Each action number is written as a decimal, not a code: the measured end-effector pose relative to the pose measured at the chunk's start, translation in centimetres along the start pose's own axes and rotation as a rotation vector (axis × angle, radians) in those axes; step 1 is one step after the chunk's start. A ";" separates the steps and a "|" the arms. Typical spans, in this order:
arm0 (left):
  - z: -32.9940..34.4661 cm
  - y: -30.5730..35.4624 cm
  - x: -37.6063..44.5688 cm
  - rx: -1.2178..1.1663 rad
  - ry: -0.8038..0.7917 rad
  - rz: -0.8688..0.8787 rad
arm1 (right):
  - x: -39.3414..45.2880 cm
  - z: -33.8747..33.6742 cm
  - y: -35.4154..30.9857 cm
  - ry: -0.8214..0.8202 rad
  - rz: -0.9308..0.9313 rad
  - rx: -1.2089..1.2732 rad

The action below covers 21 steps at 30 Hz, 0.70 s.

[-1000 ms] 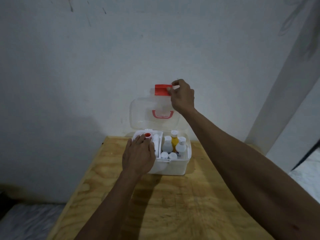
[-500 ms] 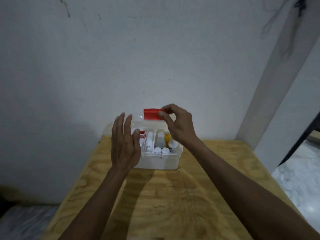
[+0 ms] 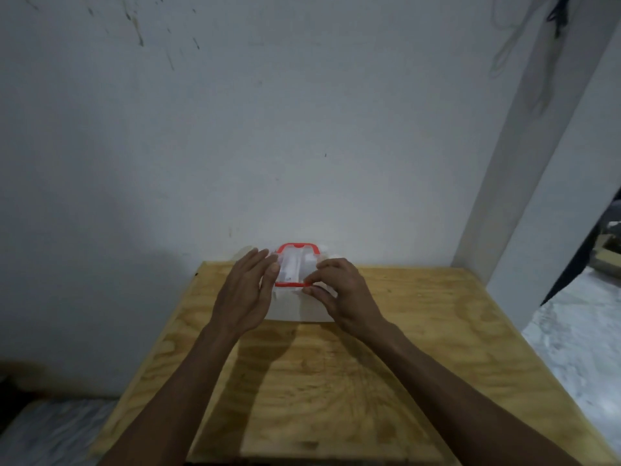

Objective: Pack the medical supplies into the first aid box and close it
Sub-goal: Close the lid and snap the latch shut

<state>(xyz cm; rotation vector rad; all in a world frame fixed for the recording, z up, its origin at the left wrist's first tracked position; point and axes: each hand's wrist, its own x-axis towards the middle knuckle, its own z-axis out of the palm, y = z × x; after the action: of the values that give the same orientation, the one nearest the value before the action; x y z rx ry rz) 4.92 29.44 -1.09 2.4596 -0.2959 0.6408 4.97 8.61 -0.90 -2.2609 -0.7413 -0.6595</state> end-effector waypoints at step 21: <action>2.6 -1.0 -1.8 -0.069 -0.013 -0.081 | -1.7 2.8 0.8 -0.033 0.447 0.001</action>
<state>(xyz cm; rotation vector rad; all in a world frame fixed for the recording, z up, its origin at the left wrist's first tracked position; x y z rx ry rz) 4.75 28.89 -4.33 2.3969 -0.2189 0.5716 4.98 9.56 -4.16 -2.3299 -0.2312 -0.4065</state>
